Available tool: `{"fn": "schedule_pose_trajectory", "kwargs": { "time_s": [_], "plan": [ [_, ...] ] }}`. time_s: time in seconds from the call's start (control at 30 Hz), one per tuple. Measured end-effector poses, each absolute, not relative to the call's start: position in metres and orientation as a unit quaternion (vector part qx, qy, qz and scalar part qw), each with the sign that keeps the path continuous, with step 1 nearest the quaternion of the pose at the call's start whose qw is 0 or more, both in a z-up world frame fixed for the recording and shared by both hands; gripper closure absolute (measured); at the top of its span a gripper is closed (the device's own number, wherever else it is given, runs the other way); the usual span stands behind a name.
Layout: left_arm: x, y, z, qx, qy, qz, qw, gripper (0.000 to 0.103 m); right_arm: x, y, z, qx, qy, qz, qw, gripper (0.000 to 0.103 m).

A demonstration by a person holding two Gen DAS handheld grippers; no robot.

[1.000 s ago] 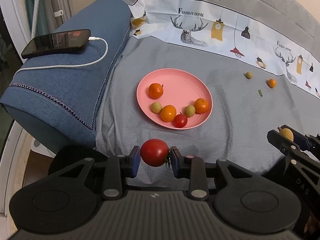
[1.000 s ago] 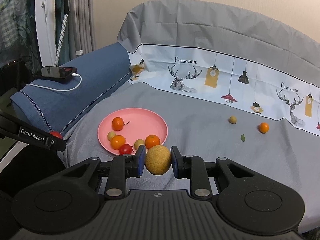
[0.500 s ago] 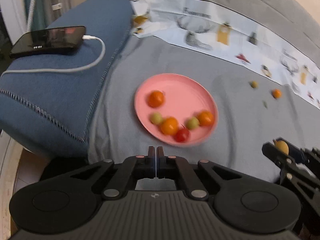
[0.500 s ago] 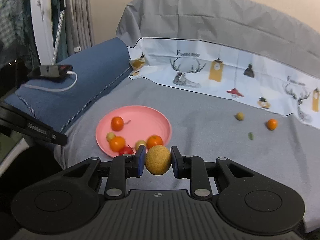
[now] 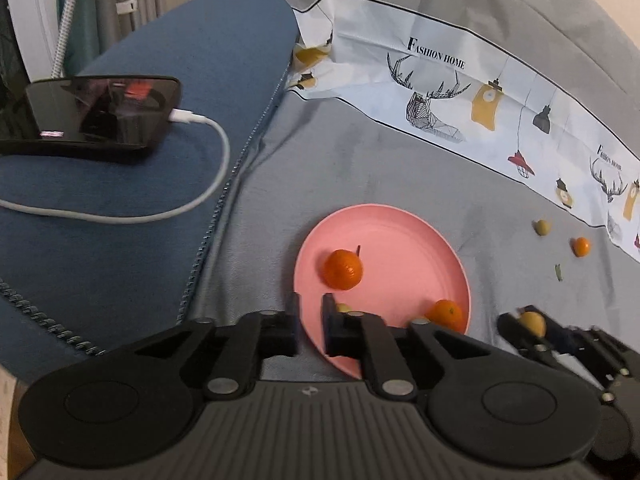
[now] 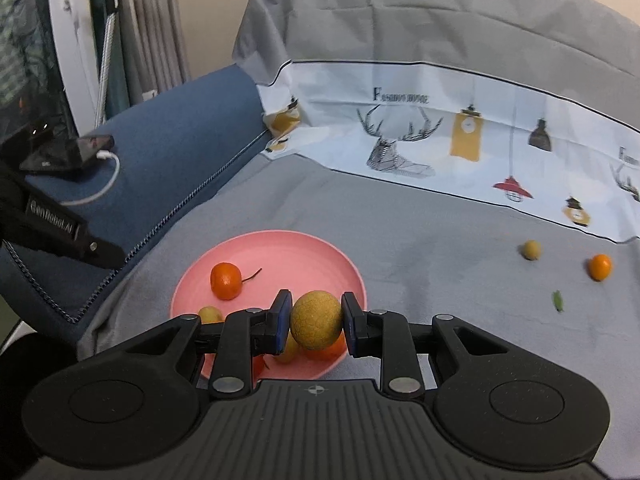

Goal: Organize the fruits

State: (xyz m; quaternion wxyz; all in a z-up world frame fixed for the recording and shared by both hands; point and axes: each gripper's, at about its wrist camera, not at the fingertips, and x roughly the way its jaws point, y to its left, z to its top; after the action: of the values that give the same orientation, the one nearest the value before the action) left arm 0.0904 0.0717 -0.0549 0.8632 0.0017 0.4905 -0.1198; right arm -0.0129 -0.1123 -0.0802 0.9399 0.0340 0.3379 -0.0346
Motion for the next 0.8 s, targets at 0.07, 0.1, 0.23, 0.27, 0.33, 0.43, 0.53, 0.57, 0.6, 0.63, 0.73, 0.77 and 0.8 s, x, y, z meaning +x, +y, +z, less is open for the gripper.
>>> {"fn": "schedule_pose_trajectory", "kwargs": {
  "time_s": [0.07, 0.1, 0.23, 0.27, 0.33, 0.43, 0.53, 0.57, 0.6, 0.63, 0.73, 0.77, 0.8],
  "plan": [
    [0.094, 0.066, -0.060, 0.008, 0.491, -0.117, 0.863, 0.057, -0.003, -0.114, -0.088, 0.032, 0.342, -0.035, 0.938, 0.075],
    [0.096, 0.063, -0.062, 0.011, 0.489, -0.117, 0.864, 0.042, 0.000, -0.116, -0.090, 0.036, 0.343, -0.036, 0.938, 0.075],
    [0.097, 0.053, -0.065, 0.030, 0.477, -0.118, 0.871, 0.019, 0.003, -0.129, -0.094, 0.050, 0.343, -0.046, 0.937, 0.075],
    [0.097, 0.050, -0.066, 0.033, 0.475, -0.123, 0.871, 0.019, 0.002, -0.133, -0.094, 0.052, 0.343, -0.049, 0.937, 0.075],
    [0.097, 0.045, -0.067, 0.037, 0.475, -0.129, 0.870, 0.018, 0.001, -0.138, -0.096, 0.051, 0.343, -0.055, 0.936, 0.075],
    [0.100, 0.039, -0.071, 0.038, 0.480, -0.131, 0.867, 0.018, -0.001, -0.145, -0.097, 0.053, 0.342, -0.060, 0.936, 0.075],
    [0.103, 0.038, -0.071, 0.034, 0.483, -0.129, 0.866, 0.018, 0.001, -0.147, -0.098, 0.053, 0.338, -0.060, 0.938, 0.075],
    [0.105, 0.038, -0.070, 0.034, 0.482, -0.126, 0.866, 0.018, 0.002, -0.147, -0.097, 0.051, 0.335, -0.060, 0.939, 0.075],
    [0.105, 0.037, -0.070, 0.035, 0.481, -0.126, 0.867, 0.018, 0.002, -0.148, -0.096, 0.051, 0.334, -0.061, 0.939, 0.075],
    [0.107, 0.036, -0.069, 0.036, 0.480, -0.128, 0.867, 0.018, 0.001, -0.150, -0.095, 0.054, 0.331, -0.062, 0.940, 0.075],
    [0.111, 0.023, -0.067, 0.048, 0.477, -0.140, 0.866, 0.017, -0.006, -0.160, -0.090, 0.065, 0.323, -0.073, 0.941, 0.075],
    [0.113, 0.016, -0.066, 0.051, 0.476, -0.148, 0.865, 0.017, -0.010, -0.164, -0.088, 0.068, 0.320, -0.078, 0.942, 0.075],
    [0.114, 0.008, -0.065, 0.054, 0.475, -0.155, 0.864, 0.017, -0.015, -0.169, -0.087, 0.072, 0.317, -0.085, 0.942, 0.075]
  ]
}}
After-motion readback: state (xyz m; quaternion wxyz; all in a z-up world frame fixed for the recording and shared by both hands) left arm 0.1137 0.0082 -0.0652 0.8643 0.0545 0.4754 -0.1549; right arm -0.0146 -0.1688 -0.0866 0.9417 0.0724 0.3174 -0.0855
